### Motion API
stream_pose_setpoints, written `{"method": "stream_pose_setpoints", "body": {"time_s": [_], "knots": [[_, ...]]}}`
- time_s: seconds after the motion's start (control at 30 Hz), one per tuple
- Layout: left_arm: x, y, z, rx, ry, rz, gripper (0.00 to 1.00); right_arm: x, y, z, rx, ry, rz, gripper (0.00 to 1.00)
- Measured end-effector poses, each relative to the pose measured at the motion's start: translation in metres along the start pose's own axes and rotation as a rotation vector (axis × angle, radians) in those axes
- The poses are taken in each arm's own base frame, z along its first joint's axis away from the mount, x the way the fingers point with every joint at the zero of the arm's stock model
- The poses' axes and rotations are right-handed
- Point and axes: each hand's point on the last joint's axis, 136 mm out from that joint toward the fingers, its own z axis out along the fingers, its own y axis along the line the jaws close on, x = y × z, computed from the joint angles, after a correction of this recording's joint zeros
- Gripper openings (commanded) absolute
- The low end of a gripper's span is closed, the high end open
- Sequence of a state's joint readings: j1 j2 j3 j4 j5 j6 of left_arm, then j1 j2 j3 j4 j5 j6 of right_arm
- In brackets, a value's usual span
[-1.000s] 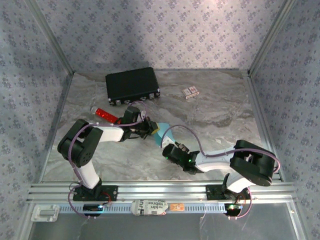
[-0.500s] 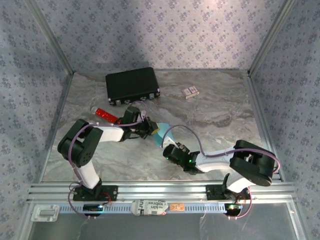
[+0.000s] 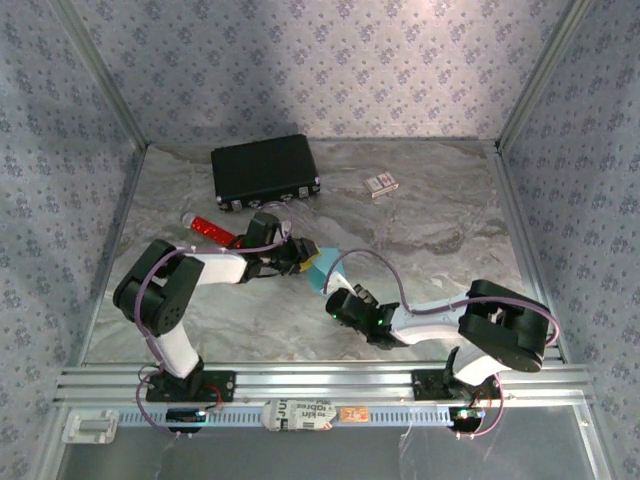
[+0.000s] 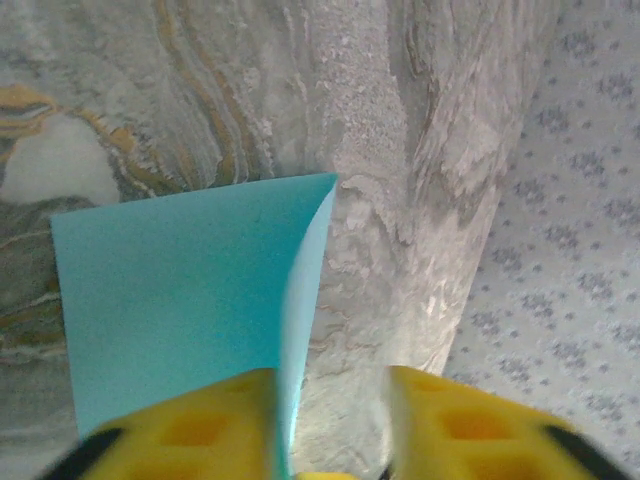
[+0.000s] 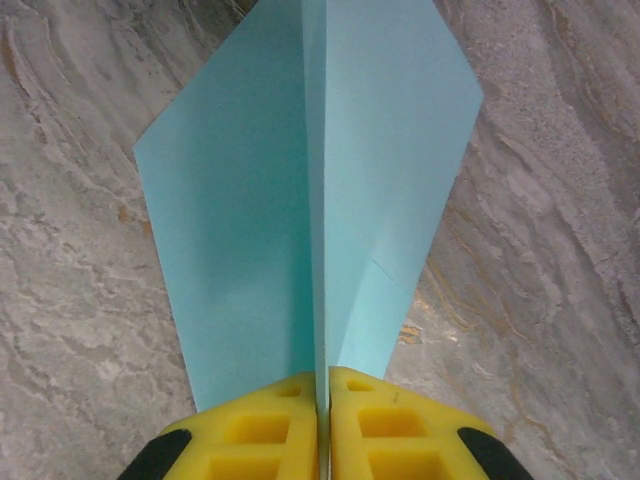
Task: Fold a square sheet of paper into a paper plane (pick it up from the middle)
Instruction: Fourth fold the wing at the center of the table.
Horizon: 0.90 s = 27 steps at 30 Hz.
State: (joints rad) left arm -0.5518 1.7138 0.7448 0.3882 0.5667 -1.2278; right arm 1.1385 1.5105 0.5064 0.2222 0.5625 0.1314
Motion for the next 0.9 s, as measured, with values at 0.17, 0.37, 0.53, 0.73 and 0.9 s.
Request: {"method": "stream_pose_setpoints", "body": {"time_s": [0.17,0.37,0.53,0.73,0.9], "knots": [[-0.004,-0.011,-0.013,0.005,-0.037,0.027,0.62,0.003,0.005,0.005,-0.030,0.011,0.048,0.10],[-0.011,-0.018,-0.030,0.005,-0.088,0.045,0.64,0.005,0.005,0.012,-0.084,0.014,0.141,0.10],[-0.013,-0.012,-0.038,-0.013,-0.106,0.038,0.64,0.001,0.004,0.017,-0.148,-0.006,0.245,0.10],[-0.012,-0.004,-0.038,-0.038,-0.105,0.027,0.64,-0.003,0.004,0.020,-0.233,-0.019,0.338,0.12],[-0.010,0.001,-0.039,-0.051,-0.104,0.018,0.53,-0.005,0.004,0.022,-0.292,-0.008,0.410,0.12]]}}
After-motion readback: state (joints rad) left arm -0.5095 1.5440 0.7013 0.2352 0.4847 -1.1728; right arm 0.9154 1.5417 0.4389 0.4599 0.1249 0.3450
